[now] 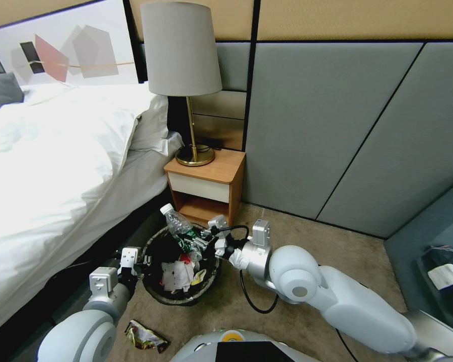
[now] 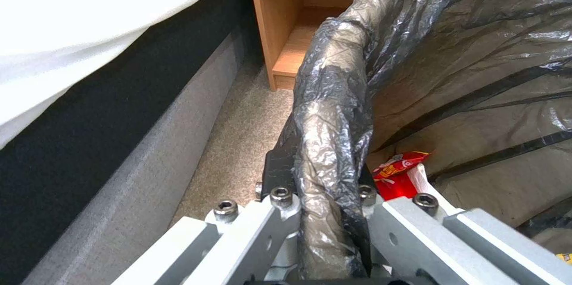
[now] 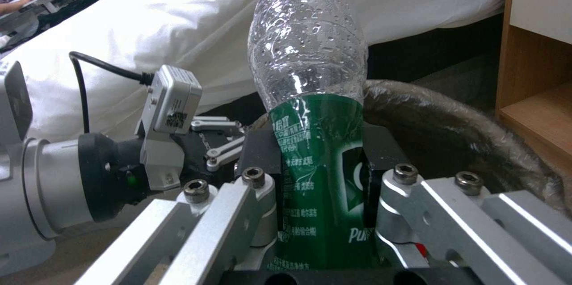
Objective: Pick up the trash bin, then pick up the garbage from the floor and place it into the trash bin.
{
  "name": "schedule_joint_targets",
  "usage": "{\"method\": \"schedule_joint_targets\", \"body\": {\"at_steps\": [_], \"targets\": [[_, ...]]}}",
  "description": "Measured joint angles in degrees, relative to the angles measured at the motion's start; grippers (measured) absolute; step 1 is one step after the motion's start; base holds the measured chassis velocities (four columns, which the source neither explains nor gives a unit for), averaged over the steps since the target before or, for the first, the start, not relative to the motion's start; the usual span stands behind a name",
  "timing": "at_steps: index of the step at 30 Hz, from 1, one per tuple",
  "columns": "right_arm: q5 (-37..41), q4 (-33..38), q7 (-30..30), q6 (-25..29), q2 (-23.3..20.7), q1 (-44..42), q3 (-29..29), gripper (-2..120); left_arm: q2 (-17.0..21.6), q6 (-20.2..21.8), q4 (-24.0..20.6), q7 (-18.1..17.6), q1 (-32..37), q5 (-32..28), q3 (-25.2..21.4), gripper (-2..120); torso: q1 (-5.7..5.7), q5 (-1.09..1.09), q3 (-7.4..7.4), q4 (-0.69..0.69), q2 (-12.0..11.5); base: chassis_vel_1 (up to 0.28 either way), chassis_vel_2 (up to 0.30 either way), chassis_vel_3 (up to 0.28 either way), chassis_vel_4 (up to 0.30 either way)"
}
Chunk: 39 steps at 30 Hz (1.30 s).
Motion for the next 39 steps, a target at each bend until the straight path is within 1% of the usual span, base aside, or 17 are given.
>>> {"method": "schedule_joint_targets", "body": {"at_steps": [8, 21, 26, 28, 29, 31, 32, 36, 37, 39], "targets": [[-0.38, -0.66, 1.38, -0.23, 0.48, 1.16, -2.82, 22, -0.14, 0.11, 0.00, -0.12, -0.27, -0.29, -0.04, 1, 0.00, 0.00, 0.00, 0.01, 0.00, 0.000, 0.000, 0.000, 0.000], [-0.41, -1.48, 2.29, -0.25, 0.82, 1.56, -2.77, 22, 0.88, 0.20, 0.00, -0.13, -0.51, -0.88, 0.32, 1, 0.00, 0.00, 0.00, 0.00, 0.00, 0.000, 0.000, 0.000, 0.000], [-0.44, -1.57, 2.79, -0.68, 1.41, 2.19, -3.92, 22, 0.90, 0.22, 0.00, -0.13, -0.63, -0.95, 0.37, 1, 0.00, 0.00, 0.00, 0.00, 0.00, 0.000, 0.000, 0.000, 0.000], [-0.47, -1.63, 3.51, -1.43, 1.65, 2.43, -4.34, 30, 0.89, 0.22, 0.00, -0.12, -0.64, -0.97, 0.36, 1, 0.00, 0.00, 0.00, 0.00, 0.00, 0.000, 0.000, 0.000, 0.000], [-0.47, -1.63, 3.51, -1.43, 1.65, 2.43, -4.34, 30, 0.89, 0.22, 0.00, -0.12, -0.64, -0.97, 0.36, 1, 0.00, 0.00, 0.00, 0.00, 0.00, 0.000, 0.000, 0.000, 0.000], [-0.36, -1.57, 4.16, -1.87, 1.67, 2.53, -4.38, 40, 0.87, 0.22, 0.00, -0.12, -0.64, -0.97, 0.30, 1, 0.00, 0.00, 0.00, 0.00, 0.00, 0.000, 0.000, 0.000, 0.000], [-0.36, -1.57, 4.16, -1.87, 1.67, 2.53, -4.38, 40, 0.87, 0.22, 0.00, -0.12, -0.64, -0.97, 0.30, 1, 0.00, 0.00, 0.00, 0.00, 0.00, 0.000, 0.000, 0.000, 0.000], [0.29, -1.03, 5.20, -2.07, 1.68, 2.65, -4.17, 58, 0.73, 0.22, 0.00, -0.12, -0.63, -0.98, 0.29, 1, 0.00, 0.00, 0.00, 0.00, 0.00, 0.000, 0.000, 0.000, 0.000], [0.29, -1.03, 5.20, -2.07, 1.68, 2.65, -4.17, 58, 0.73, 0.22, 0.00, -0.12, -0.63, -0.98, 0.29, 1, 0.00, 0.00, 0.00, 0.00, 0.00, 0.000, 0.000, 0.000, 0.000], [0.45, -0.76, 5.43, -2.07, 1.68, 2.68, -3.92, 68, 0.70, 0.23, 0.00, -0.11, -0.66, -0.98, 0.31, 1, 0.00, 0.00, 0.00, 0.00, 0.00, 0.000, 0.000, 0.000, 0.000]]}}
